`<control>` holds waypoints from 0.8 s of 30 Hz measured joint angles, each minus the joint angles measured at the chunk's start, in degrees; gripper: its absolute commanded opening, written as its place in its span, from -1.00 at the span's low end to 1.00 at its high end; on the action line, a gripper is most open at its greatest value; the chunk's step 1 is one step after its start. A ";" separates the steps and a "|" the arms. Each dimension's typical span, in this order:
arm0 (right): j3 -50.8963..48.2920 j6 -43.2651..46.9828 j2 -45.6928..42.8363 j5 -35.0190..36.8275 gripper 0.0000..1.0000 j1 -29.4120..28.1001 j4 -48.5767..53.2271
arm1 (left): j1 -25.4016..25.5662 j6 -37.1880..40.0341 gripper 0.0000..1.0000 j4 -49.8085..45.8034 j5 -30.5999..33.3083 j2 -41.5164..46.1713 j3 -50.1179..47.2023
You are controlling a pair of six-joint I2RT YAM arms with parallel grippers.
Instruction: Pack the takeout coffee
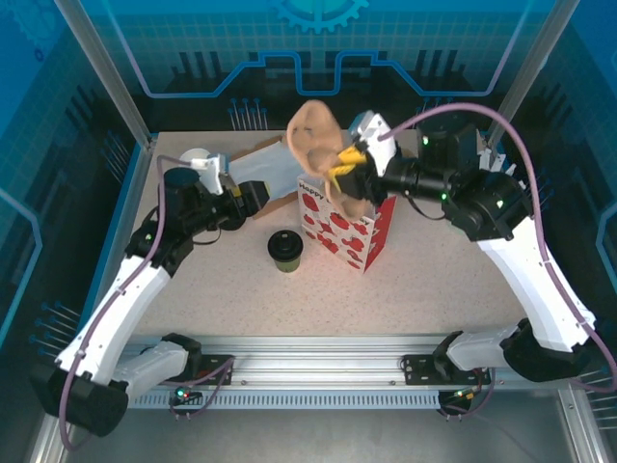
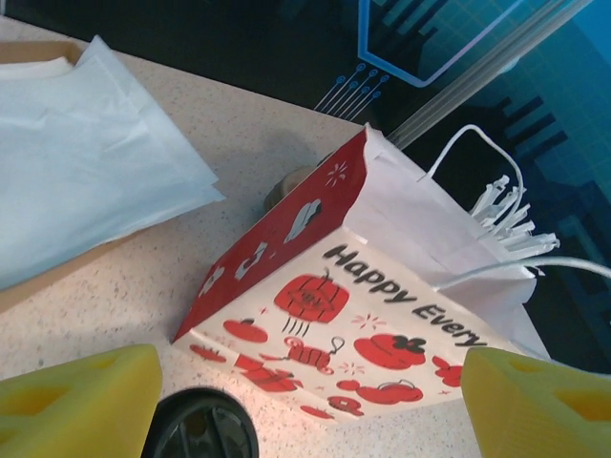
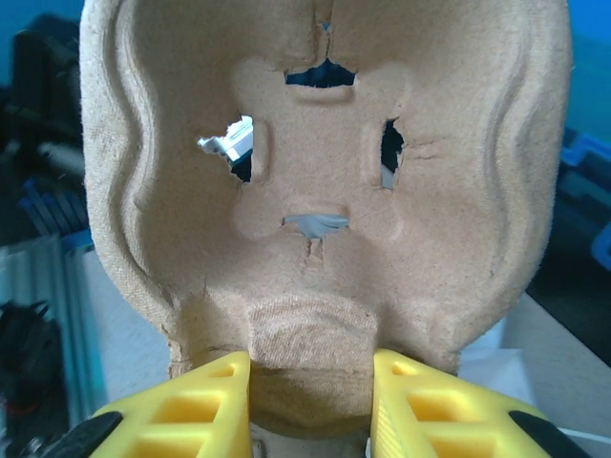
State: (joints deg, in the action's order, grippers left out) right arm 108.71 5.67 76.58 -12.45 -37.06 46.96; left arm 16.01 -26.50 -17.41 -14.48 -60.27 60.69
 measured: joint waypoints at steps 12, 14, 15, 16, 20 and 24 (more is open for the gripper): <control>4.61 -5.75 10.82 -1.03 -0.40 12.02 0.28 | 4.96 17.62 0.51 -5.20 -0.46 -23.61 21.88; 4.61 -6.16 11.63 -1.66 -0.40 12.61 0.26 | 5.49 19.69 0.43 -6.95 -1.20 -27.21 25.53; 4.59 -6.40 11.87 -2.08 -0.40 12.92 0.20 | 5.66 20.76 0.38 -7.67 -1.70 -28.98 27.15; 4.48 -6.84 11.98 -2.62 -0.41 13.29 0.13 | 5.86 21.46 0.33 -8.46 -2.19 -30.58 28.52; 3.74 -7.82 11.96 -3.87 -0.41 14.29 -0.68 | 5.92 23.37 0.12 -10.88 -4.15 -35.32 32.30; 2.51 -8.52 11.98 -5.01 -0.41 15.02 -1.49 | 6.12 24.04 -0.07 -12.76 -5.68 -38.93 35.30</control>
State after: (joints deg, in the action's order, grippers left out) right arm 111.22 -2.85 88.55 -17.45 -22.04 45.47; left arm 22.13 -2.46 -30.17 -20.16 -99.20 95.98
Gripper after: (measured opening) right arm 0.299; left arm 0.493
